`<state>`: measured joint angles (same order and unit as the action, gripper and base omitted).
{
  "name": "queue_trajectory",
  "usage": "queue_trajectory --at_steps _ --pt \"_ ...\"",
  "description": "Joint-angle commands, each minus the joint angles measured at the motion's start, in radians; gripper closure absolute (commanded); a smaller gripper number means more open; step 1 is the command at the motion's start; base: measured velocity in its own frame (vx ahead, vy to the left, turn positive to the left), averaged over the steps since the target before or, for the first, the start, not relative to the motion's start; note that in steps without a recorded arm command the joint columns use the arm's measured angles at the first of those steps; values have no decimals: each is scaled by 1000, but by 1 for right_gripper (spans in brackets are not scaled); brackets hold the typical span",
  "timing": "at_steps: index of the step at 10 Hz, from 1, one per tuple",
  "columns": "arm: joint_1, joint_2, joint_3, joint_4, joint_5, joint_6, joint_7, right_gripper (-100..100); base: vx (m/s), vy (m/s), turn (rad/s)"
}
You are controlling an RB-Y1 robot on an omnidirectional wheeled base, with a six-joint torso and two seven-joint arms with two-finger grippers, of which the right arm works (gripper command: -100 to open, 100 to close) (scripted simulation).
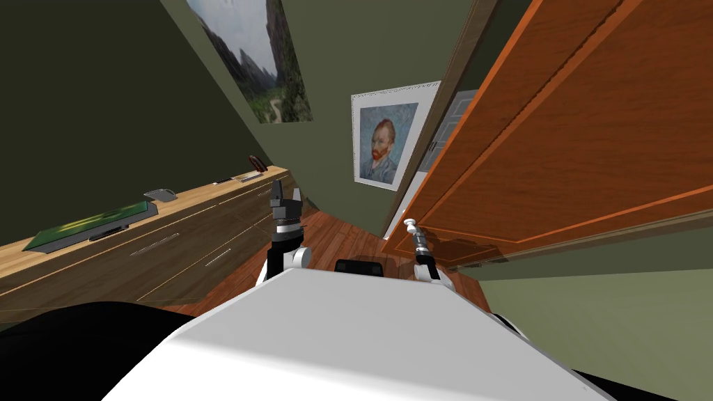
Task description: Pull the door open
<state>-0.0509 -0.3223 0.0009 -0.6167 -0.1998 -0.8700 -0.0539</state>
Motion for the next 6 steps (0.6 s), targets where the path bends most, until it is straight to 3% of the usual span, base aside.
queue_trajectory --at_steps 1,6 --pt "-4 10 11 0 0 -3 -32 100 -23 -7 10" --pt "1 5 27 -5 -23 -4 -152 100 -24 -11 26"
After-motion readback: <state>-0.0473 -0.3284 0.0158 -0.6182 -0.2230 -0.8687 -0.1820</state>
